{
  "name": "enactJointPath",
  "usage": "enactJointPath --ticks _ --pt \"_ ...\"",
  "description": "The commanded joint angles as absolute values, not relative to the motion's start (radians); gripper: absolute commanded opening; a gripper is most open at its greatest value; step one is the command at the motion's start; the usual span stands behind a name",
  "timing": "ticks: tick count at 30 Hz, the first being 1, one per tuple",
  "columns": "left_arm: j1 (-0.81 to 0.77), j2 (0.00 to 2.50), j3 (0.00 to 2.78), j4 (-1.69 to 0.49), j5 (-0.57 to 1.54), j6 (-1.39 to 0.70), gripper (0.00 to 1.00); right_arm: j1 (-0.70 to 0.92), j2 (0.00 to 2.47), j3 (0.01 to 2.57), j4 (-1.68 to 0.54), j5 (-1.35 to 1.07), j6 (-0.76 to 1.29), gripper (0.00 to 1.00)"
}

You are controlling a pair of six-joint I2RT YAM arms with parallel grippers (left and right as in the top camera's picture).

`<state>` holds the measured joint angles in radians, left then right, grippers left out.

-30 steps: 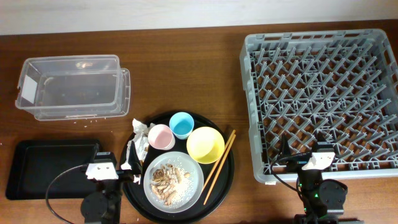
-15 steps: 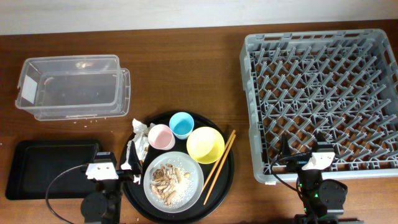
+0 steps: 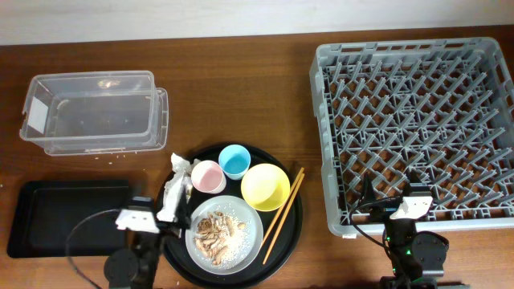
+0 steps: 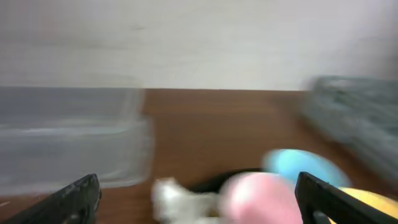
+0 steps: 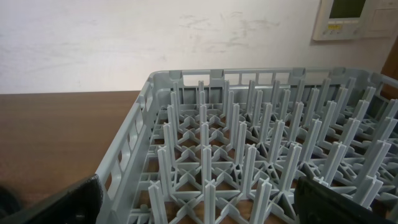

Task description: Sort waste into correct bins and load items into the dishwasher rack

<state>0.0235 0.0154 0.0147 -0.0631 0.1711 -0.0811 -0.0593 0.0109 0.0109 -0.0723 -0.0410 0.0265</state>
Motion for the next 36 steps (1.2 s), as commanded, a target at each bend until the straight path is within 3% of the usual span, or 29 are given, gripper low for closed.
enactJointPath --ticks 1,4,8,10,14,18,21,26,31,36 --pt "0.017 0.006 0.010 -0.042 0.839 -0.254 0.99 -0.066 0.004 0.006 -0.078 -0.033 0.030 0.99" --pt "0.018 0.006 0.010 0.033 0.877 -0.343 0.99 -0.066 0.004 0.006 -0.078 -0.033 0.030 0.99" --pt "0.018 0.006 0.017 0.318 0.876 -0.411 0.99 -0.066 0.004 0.006 -0.078 -0.033 0.030 0.99" --pt "0.018 0.007 0.052 0.317 0.829 -0.410 0.99 -0.066 0.004 0.006 -0.078 -0.033 0.030 0.99" --pt "0.018 0.080 0.221 0.077 0.765 -0.273 0.99 -0.066 0.004 0.006 -0.078 -0.033 0.030 0.99" --pt "0.018 0.353 0.586 -0.462 0.414 -0.026 0.99 -0.066 0.004 0.006 -0.078 -0.033 0.030 0.99" --pt "0.018 0.633 0.852 -0.692 0.493 0.016 0.99 -0.066 0.004 0.006 -0.078 -0.033 0.030 0.99" --pt "0.017 0.818 0.922 -0.809 0.625 0.016 0.99 -0.066 0.004 0.006 -0.078 -0.033 0.030 0.99" --pt "0.017 0.970 1.001 -0.976 0.237 -0.093 0.99 -0.066 0.004 0.006 -0.078 -0.033 0.030 0.99" --pt "0.018 1.042 1.004 -0.974 0.186 -0.093 0.99 -0.066 0.004 0.006 -0.078 -0.033 0.030 0.99"
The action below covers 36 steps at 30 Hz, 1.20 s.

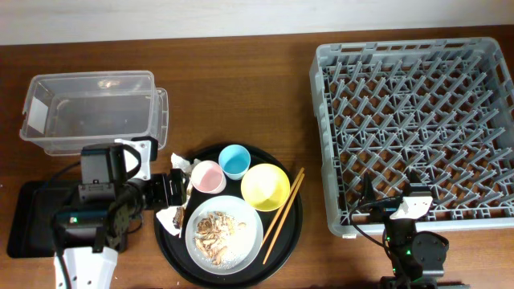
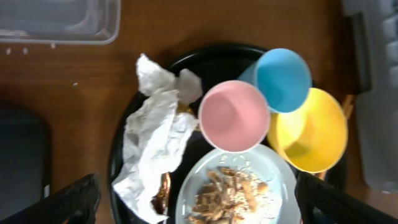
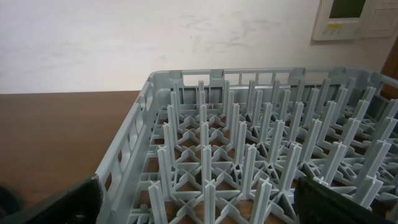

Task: Sort waste into correct bins and load items into the dishwasher rack
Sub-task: 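Reach the left gripper to the white tissue and grasp it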

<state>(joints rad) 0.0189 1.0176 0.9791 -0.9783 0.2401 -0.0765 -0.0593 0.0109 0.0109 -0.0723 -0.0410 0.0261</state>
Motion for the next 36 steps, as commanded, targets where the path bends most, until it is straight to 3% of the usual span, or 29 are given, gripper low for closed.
enactJointPath --ticks 1,5,9,11,15,16,17,28,31,36 --pt "0.018 1.049 1.004 -0.975 0.200 -0.093 0.99 -0.066 0.004 0.006 -0.078 -0.033 0.030 0.99" --pt "0.018 1.082 1.003 -1.002 0.331 -0.093 0.99 -0.066 0.004 0.006 -0.078 -0.033 0.030 0.99" --pt "0.018 1.137 1.001 -1.096 0.161 -0.115 0.99 -0.066 0.004 0.006 -0.078 -0.033 0.030 0.99" --pt "0.018 1.155 1.001 -1.121 0.034 -0.244 0.99 -0.066 0.004 0.006 -0.078 -0.033 0.030 0.99" --pt "0.017 1.160 1.000 -1.127 0.067 -0.306 0.98 -0.066 0.004 0.006 -0.078 -0.033 0.030 0.99" --pt "0.017 1.165 0.995 -1.128 0.084 -0.306 0.83 -0.066 0.004 0.006 -0.078 -0.032 0.030 0.99" --pt "0.017 1.169 0.979 -1.125 0.086 -0.306 0.76 -0.066 0.004 0.006 -0.078 -0.033 0.030 0.99" --pt "0.013 1.322 0.871 -1.003 0.082 -0.299 0.76 -0.066 0.004 0.006 -0.078 -0.033 0.030 0.99" --pt "0.013 1.373 0.871 -0.935 0.083 -0.299 0.63 -0.066 0.004 0.006 -0.078 -0.033 0.030 0.99" --pt "0.013 1.419 0.871 -0.866 0.087 -0.299 0.56 -0.066 0.004 0.006 -0.078 -0.033 0.030 0.99"
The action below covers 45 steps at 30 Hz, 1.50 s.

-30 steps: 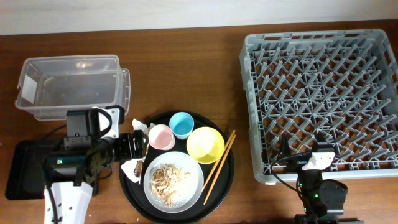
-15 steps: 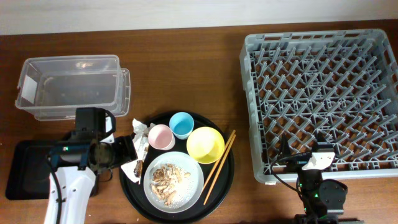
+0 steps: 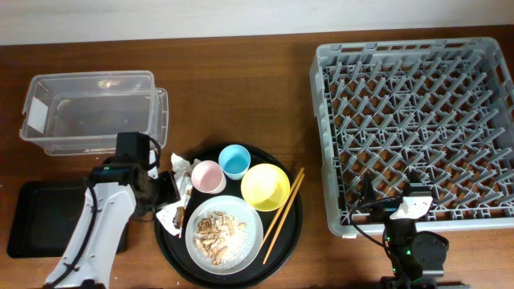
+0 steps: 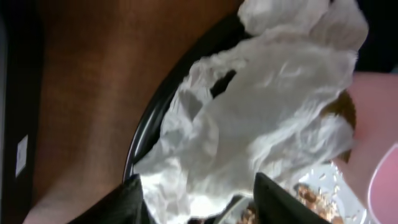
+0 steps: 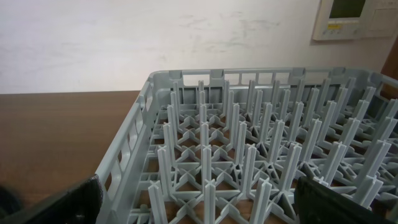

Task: Sort waste into correct bins and load items into the dishwasher rack
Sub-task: 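Reach the left gripper to the white tissue and grasp it, then carry the tissue with the left gripper and drop it into the clear bin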

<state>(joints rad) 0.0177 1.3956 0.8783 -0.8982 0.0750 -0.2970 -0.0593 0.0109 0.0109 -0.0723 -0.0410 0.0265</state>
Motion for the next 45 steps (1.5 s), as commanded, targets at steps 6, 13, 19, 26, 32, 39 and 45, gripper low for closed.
enactJointPath --ticks 6,13,19,26,32,39,45 --pt "0.013 1.483 0.870 -0.846 0.090 -0.299 0.51 -0.066 0.004 0.006 -0.078 -0.033 0.030 0.99" --pt "0.013 1.494 0.870 -0.838 0.138 -0.298 0.01 -0.066 0.004 0.006 -0.078 -0.033 0.030 0.99" --pt "0.016 1.444 0.923 -0.910 0.134 -0.298 0.00 -0.066 0.004 0.006 -0.078 -0.033 0.030 0.99" --pt "0.016 1.261 1.012 -0.982 0.134 -0.299 0.00 -0.066 0.004 0.006 -0.078 -0.033 0.030 0.99" --pt "0.089 1.114 1.030 -0.977 -0.023 -0.299 0.00 -0.066 0.004 0.006 -0.078 -0.033 0.030 0.99" --pt "0.260 1.050 1.030 -0.835 -0.022 -0.452 0.00 -0.066 0.004 0.006 -0.078 -0.033 0.030 0.99" --pt "0.264 1.141 1.029 -0.282 -0.022 -0.482 0.00 -0.066 0.004 0.006 -0.078 -0.033 0.030 0.99"
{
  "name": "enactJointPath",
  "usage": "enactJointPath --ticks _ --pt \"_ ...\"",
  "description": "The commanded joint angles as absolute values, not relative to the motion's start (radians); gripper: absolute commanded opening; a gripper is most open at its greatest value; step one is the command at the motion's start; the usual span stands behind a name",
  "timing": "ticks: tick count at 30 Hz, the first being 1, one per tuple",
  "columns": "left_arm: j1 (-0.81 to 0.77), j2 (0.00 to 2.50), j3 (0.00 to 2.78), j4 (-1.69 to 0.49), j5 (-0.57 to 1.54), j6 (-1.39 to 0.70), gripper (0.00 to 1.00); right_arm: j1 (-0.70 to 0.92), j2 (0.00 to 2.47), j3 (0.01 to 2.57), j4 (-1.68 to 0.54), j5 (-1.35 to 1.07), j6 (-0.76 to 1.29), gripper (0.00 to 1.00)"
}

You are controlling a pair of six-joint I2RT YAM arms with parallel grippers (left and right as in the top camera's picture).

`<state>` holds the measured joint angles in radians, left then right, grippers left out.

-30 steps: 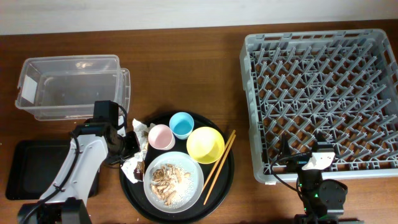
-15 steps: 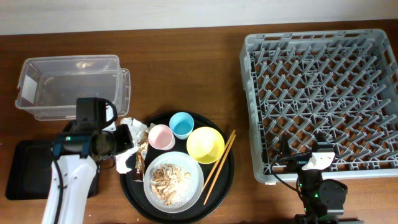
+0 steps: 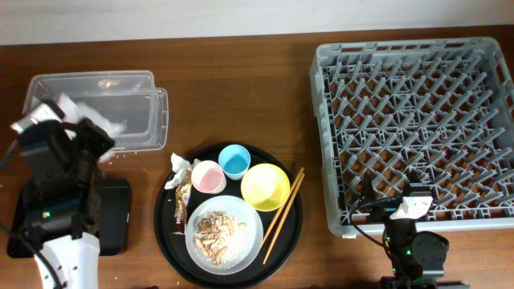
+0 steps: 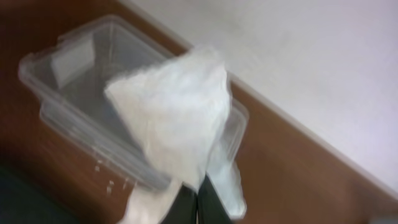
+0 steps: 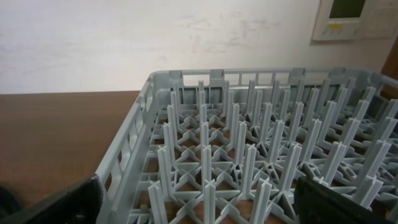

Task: Sort waste into correct bins and load items into the dishwasher rack
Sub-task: 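Carry the tissue with the left gripper and drop it into the clear bin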

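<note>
My left gripper [image 3: 95, 135] is shut on a white crumpled tissue [image 4: 171, 124], held over the near right corner of the clear plastic bin [image 4: 74, 74]. In the overhead view the tissue [image 3: 103, 119] hangs over the bin [image 3: 48, 104]. The round black tray [image 3: 299, 229] carries a pink cup [image 3: 207, 177], a blue cup [image 3: 234, 160], a yellow bowl [image 3: 265, 186], a plate of food scraps [image 3: 223, 233] and chopsticks [image 3: 283, 213]. My right gripper [image 5: 199, 208] stands open at the front edge of the grey dishwasher rack [image 5: 249, 155].
A smaller white scrap [image 3: 178, 170] and a brown wrapper [image 3: 180, 201] lie on the tray's left edge. A flat black bin [image 3: 116, 217] sits at the front left, partly under my left arm. The rack [image 3: 418, 120] fills the right side.
My left gripper was down on the tissue at the tray's left edge; now it is shut on it, raised over the clear bin. The right arm has not moved.
My left arm was low at the table's front with the tissue lying on the tray. Then it looked down on the tray, open. Then its fingers were around the tissue. Now it holds the tissue over the clear bin; a small scrap stays on the tray.
</note>
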<state>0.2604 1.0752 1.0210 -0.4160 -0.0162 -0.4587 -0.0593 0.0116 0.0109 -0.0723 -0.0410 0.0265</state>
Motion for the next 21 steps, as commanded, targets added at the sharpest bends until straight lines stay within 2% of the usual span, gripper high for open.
enactJointPath --ticks 1,8,10,11,12,13,18,20,21 --pt "0.264 1.175 1.029 -0.229 -0.023 -0.482 0.00 -0.066 0.004 0.006 -0.078 -0.033 0.030 0.98" --pt "0.265 1.534 1.029 0.206 -0.043 -0.474 0.02 -0.066 0.004 0.006 -0.078 -0.033 0.030 0.99" --pt "0.265 1.595 1.029 0.258 -0.044 -0.474 0.07 -0.066 0.004 0.006 -0.078 -0.033 0.030 0.99" --pt "0.265 1.613 1.029 0.259 -0.054 -0.467 0.30 -0.066 0.004 0.006 -0.078 -0.033 0.030 0.99" --pt "0.265 1.618 1.029 0.259 -0.054 -0.438 0.78 -0.066 0.004 0.006 -0.078 -0.033 0.030 0.99" --pt "0.265 1.618 1.029 0.257 -0.053 -0.403 0.99 -0.066 0.004 0.006 -0.078 -0.033 0.030 0.99" --pt "0.265 1.548 1.029 0.179 -0.043 -0.369 0.99 -0.066 0.004 0.006 -0.078 -0.033 0.030 0.99" --pt "0.265 1.471 1.029 0.062 0.079 -0.369 0.99 -0.066 0.004 0.006 -0.078 -0.033 0.030 0.99" --pt "0.265 1.422 1.029 -0.032 0.216 -0.369 0.99 -0.066 0.004 0.006 -0.078 -0.033 0.030 0.99"
